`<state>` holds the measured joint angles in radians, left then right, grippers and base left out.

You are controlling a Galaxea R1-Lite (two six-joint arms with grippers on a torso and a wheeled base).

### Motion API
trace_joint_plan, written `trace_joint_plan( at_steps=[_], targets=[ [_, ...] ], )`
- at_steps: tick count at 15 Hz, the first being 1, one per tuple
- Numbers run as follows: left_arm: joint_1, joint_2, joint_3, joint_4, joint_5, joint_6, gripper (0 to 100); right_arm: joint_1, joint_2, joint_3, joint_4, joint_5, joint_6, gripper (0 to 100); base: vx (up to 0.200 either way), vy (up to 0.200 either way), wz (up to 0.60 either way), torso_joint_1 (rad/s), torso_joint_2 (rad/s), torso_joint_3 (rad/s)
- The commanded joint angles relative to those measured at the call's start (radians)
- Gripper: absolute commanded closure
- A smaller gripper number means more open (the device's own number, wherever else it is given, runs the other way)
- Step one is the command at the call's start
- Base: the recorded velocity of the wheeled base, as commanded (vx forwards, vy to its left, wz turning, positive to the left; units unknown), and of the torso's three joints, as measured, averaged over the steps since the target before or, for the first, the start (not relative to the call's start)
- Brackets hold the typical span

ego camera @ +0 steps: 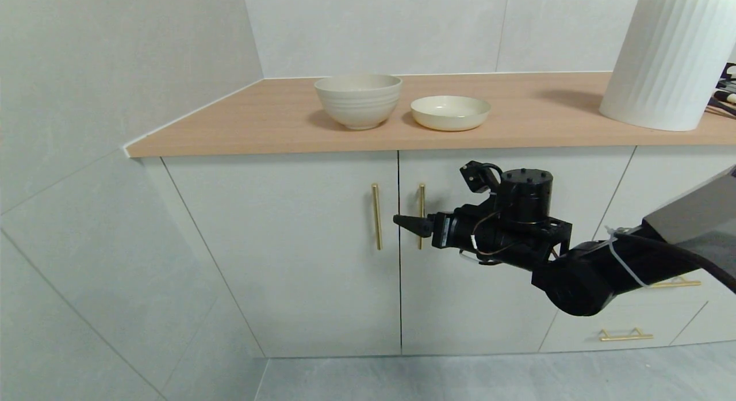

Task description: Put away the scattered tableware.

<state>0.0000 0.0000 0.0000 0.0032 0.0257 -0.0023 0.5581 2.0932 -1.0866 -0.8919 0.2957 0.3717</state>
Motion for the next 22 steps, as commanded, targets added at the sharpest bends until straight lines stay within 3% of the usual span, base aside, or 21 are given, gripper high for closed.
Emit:
trace_joint_plan(
  at_steps=[1,16,22],
  targets=[
    [0.0,0.0,0.0,0.0,0.0,-0.001,0,0.0,0.016,-0.006,-0.005,0.0,0.006,0,0.0,0.0,0.0,0.0,0.0,0.0],
    [0.0,0.0,0.0,0.0,0.0,-0.001,0,0.051,0.036,-0.021,-0.107,-0.007,0.093,0,0.0,0.0,0.0,0.0,0.0,0.0],
    [0.0,0.0,0.0,0.0,0.0,-0.001,0,0.079,-0.078,0.111,-0.104,0.043,0.092,0,0.0,0.0,0.0,0.0,0.0,0.0]
  ],
)
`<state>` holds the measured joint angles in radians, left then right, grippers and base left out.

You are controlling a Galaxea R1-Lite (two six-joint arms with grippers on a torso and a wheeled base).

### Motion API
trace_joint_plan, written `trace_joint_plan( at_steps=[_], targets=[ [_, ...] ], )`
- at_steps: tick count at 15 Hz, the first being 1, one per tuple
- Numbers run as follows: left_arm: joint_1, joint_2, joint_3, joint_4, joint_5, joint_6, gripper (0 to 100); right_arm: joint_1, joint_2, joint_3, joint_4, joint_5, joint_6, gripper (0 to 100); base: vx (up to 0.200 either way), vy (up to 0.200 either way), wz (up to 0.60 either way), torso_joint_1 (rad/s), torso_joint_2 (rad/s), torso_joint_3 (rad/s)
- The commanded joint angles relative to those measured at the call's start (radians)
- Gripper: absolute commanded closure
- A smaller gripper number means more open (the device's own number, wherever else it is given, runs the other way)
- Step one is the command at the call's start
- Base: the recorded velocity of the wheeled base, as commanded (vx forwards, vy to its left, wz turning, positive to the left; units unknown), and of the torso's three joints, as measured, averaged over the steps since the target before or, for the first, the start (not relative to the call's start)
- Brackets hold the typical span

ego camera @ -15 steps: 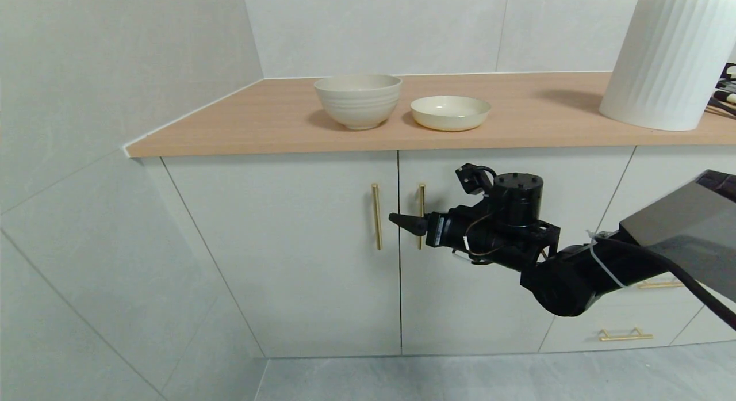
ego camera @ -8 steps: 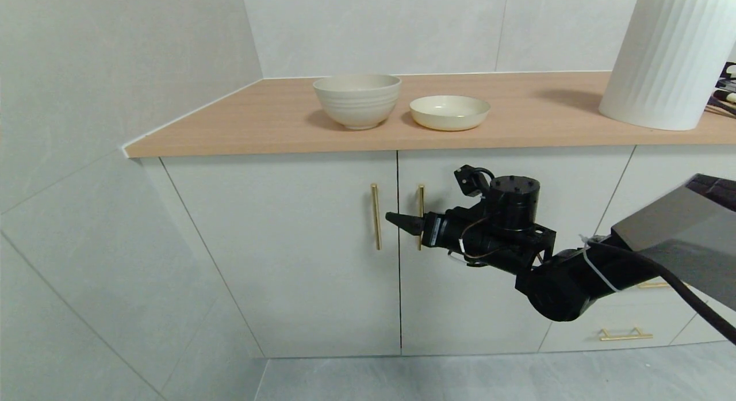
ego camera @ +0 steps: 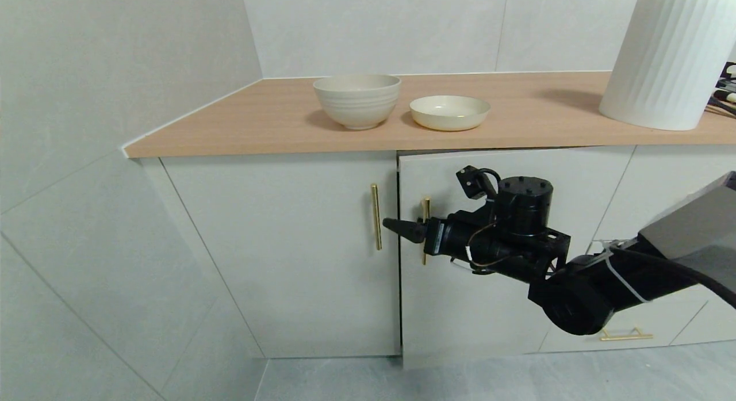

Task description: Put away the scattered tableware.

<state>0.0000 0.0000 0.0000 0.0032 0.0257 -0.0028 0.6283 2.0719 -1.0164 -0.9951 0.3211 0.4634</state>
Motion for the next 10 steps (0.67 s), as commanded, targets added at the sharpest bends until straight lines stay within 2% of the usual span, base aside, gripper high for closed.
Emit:
trace_joint_plan(
  at_steps=[1,2,5,10],
  targets=[
    [0.0,0.0,0.0,0.0,0.0,0.0,0,0.008,-0.098,0.091,0.0,0.064,0.0,0,0.0,0.0,0.0,0.0,0.0,0.0],
    [0.0,0.0,0.0,0.0,0.0,0.0,0,0.008,-0.151,0.148,0.0,0.125,0.001,0,0.0,0.0,0.0,0.0,0.0,0.0],
    [0.0,0.0,0.0,0.0,0.0,0.0,0,0.008,-0.26,0.263,0.0,0.219,0.0,0,0.0,0.0,0.0,0.0,0.0,0.0],
    [0.002,0.0,0.0,0.0,0.0,0.0,0,0.008,-0.383,0.415,-0.002,0.257,-0.002,0,0.0,0.0,0.0,0.0,0.0,0.0]
  ],
)
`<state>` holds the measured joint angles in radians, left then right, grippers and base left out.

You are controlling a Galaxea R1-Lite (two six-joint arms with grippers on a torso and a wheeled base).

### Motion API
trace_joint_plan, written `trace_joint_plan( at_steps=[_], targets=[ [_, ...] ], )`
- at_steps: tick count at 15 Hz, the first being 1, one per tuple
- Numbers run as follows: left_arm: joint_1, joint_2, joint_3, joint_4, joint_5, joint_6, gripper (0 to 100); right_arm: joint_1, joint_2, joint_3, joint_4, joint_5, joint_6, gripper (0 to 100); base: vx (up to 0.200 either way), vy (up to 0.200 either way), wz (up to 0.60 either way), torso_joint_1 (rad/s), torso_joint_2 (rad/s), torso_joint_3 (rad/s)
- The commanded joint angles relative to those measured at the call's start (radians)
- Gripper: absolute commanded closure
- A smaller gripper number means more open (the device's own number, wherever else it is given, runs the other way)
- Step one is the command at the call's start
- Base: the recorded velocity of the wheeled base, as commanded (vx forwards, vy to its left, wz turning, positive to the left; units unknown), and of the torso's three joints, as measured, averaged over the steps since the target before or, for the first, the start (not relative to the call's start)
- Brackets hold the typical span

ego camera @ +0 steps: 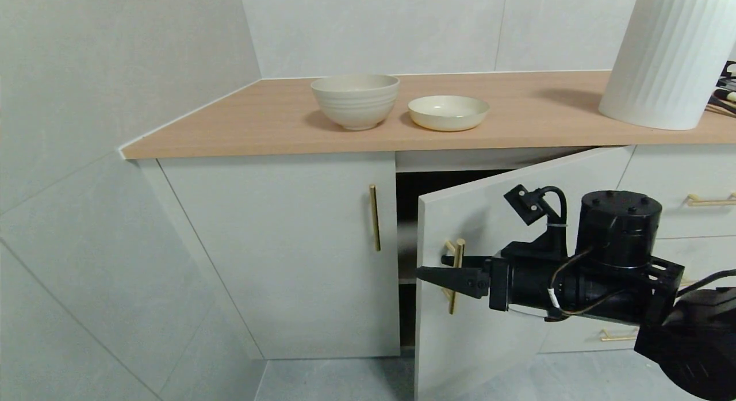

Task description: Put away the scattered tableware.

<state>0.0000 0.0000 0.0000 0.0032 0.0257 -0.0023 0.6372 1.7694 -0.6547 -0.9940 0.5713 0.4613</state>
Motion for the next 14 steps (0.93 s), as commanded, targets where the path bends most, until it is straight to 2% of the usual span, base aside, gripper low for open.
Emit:
trace_joint_plan(
  at_steps=[1,10,12,13,14],
  targets=[
    [0.0,0.0,0.0,0.0,0.0,-0.001,0,-0.001,-0.096,0.067,-0.003,0.015,0.0,0,0.0,0.0,0.0,0.0,0.0,0.0],
    [0.002,0.0,0.0,-0.003,-0.007,0.007,0,0.013,-0.125,0.132,-0.003,0.039,-0.003,0,0.0,0.0,0.0,0.0,0.0,0.0],
    [0.0,0.0,-0.009,0.0,-0.095,0.031,0,0.013,-0.125,0.135,-0.003,0.041,-0.003,0,0.0,0.0,0.0,0.0,0.0,0.0],
    [0.0,0.003,-0.017,0.001,-0.112,0.044,0,0.015,-0.122,0.138,-0.003,0.042,-0.003,0,0.0,0.0,0.0,0.0,0.0,0.0],
    [0.0,0.005,-0.04,0.003,-0.124,0.039,0,0.015,-0.122,0.138,-0.003,0.042,-0.003,0,0.0,0.0,0.0,0.0,0.0,0.0]
  ],
)
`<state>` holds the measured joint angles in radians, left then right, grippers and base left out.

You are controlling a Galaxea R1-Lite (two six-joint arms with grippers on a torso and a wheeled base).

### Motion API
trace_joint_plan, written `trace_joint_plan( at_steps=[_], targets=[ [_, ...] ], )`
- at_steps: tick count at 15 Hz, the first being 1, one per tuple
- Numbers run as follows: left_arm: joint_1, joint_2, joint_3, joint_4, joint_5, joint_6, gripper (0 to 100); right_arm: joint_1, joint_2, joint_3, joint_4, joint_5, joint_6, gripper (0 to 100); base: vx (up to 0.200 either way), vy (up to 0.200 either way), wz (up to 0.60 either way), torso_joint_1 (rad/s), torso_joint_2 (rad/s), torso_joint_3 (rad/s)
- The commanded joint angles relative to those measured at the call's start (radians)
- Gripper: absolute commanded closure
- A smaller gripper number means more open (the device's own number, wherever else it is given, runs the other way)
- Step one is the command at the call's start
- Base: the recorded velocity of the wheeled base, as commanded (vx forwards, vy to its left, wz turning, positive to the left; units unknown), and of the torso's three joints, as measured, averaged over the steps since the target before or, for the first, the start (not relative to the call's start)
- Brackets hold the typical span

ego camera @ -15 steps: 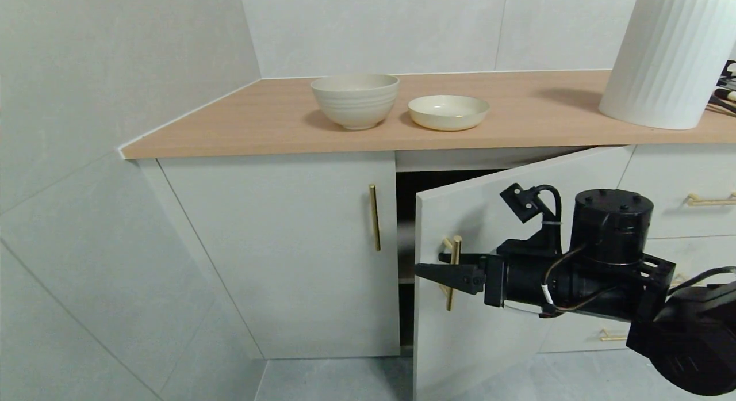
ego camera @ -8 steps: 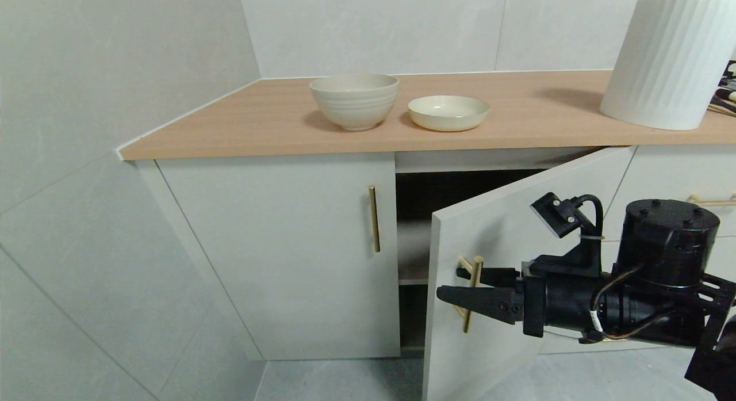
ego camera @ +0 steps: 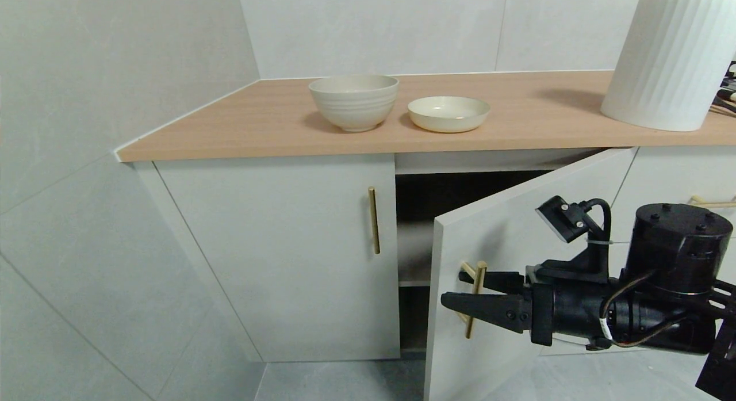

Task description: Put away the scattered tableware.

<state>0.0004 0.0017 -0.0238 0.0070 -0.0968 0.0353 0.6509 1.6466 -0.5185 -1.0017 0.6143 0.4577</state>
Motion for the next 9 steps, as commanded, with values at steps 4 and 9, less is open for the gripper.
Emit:
trace_joint_plan(
  at_steps=[4,9],
  targets=[
    [-0.022,0.224,-0.297,0.131,-0.179,-0.077,0,0.001,-0.008,0.002,0.005,0.001,0.001,0,0.0,0.0,0.0,0.0,0.0,0.0],
    [-0.028,0.778,-0.651,0.126,-0.417,-0.094,0,0.001,-0.007,0.0,0.005,0.001,-0.001,0,0.0,0.0,0.0,0.0,0.0,0.0]
  ],
)
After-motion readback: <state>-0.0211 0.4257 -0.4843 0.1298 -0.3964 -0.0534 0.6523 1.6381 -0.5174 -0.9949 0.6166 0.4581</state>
